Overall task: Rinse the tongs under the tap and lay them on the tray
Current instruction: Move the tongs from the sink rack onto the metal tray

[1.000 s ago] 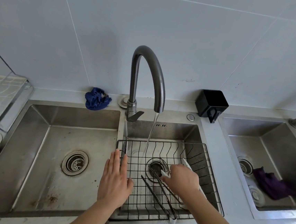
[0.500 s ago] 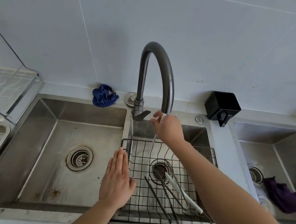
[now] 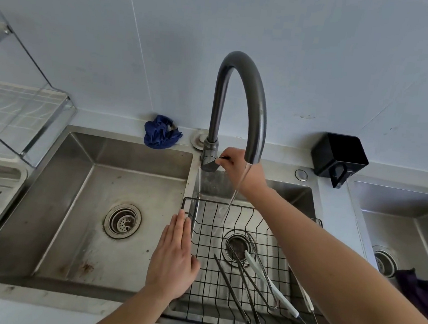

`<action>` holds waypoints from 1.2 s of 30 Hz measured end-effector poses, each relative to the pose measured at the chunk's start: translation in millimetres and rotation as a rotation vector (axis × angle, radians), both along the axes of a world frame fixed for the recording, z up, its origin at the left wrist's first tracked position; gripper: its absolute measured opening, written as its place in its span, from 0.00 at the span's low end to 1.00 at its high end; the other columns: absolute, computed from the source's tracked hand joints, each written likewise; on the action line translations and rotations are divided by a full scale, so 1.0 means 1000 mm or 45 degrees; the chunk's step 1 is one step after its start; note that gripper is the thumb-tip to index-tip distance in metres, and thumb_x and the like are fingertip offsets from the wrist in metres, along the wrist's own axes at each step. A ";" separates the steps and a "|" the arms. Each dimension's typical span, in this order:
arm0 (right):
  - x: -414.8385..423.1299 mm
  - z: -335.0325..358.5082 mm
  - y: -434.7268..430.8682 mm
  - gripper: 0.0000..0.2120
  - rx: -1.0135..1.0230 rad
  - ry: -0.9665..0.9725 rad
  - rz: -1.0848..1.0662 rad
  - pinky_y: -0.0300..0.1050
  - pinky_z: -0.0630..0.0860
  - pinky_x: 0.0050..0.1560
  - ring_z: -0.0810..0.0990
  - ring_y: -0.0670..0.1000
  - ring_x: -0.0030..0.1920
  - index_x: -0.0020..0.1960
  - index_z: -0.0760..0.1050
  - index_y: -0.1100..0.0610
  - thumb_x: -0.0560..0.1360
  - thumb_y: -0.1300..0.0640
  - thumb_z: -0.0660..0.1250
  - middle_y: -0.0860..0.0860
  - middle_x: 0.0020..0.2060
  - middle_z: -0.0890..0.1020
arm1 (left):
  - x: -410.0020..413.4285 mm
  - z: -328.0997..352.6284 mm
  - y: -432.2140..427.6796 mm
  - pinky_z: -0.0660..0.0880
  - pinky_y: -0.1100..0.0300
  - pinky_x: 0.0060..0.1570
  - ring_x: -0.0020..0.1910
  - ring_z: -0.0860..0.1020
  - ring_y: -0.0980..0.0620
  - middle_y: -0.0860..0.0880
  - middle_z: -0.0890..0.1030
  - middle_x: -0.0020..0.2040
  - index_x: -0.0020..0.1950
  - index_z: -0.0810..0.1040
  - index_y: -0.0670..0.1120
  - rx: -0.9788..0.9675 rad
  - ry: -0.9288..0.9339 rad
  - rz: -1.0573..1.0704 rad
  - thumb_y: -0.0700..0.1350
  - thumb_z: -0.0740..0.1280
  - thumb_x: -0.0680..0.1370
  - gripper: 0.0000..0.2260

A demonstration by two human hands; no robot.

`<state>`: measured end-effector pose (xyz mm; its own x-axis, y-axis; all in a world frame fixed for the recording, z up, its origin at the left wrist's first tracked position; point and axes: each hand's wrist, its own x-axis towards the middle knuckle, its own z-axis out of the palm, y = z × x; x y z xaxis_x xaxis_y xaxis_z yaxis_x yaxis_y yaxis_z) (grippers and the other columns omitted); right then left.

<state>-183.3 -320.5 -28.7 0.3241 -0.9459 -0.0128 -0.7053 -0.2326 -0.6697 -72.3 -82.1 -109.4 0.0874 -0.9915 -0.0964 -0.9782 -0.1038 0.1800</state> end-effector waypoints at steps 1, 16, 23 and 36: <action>-0.001 0.001 -0.001 0.18 -0.005 0.010 0.016 0.19 0.65 0.34 0.75 0.27 0.34 0.33 0.70 0.41 0.79 0.51 0.70 0.39 0.31 0.77 | 0.000 0.000 0.000 0.61 0.46 0.77 0.81 0.54 0.41 0.36 0.49 0.82 0.80 0.53 0.35 -0.001 -0.001 0.001 0.53 0.63 0.75 0.40; -0.001 0.016 -0.002 0.06 0.096 -0.138 -0.068 0.26 0.67 0.29 0.82 0.42 0.36 0.45 0.83 0.53 0.77 0.51 0.72 0.44 0.36 0.83 | 0.001 -0.004 0.000 0.61 0.47 0.77 0.81 0.55 0.41 0.36 0.50 0.82 0.80 0.54 0.35 -0.011 0.011 -0.002 0.52 0.66 0.73 0.41; -0.002 0.024 0.005 0.08 0.046 -0.022 -0.046 0.26 0.66 0.27 0.76 0.38 0.32 0.46 0.82 0.53 0.78 0.49 0.71 0.42 0.33 0.79 | 0.000 -0.003 0.000 0.62 0.44 0.76 0.80 0.55 0.39 0.35 0.49 0.81 0.80 0.54 0.34 -0.015 -0.013 -0.018 0.52 0.66 0.73 0.41; -0.090 0.031 0.110 0.07 0.158 0.160 -0.134 0.43 0.79 0.48 0.82 0.47 0.43 0.53 0.84 0.53 0.79 0.52 0.70 0.46 0.41 0.84 | -0.016 0.037 0.010 0.80 0.52 0.54 0.52 0.79 0.47 0.50 0.80 0.47 0.50 0.83 0.46 -0.215 0.150 -0.188 0.48 0.74 0.72 0.09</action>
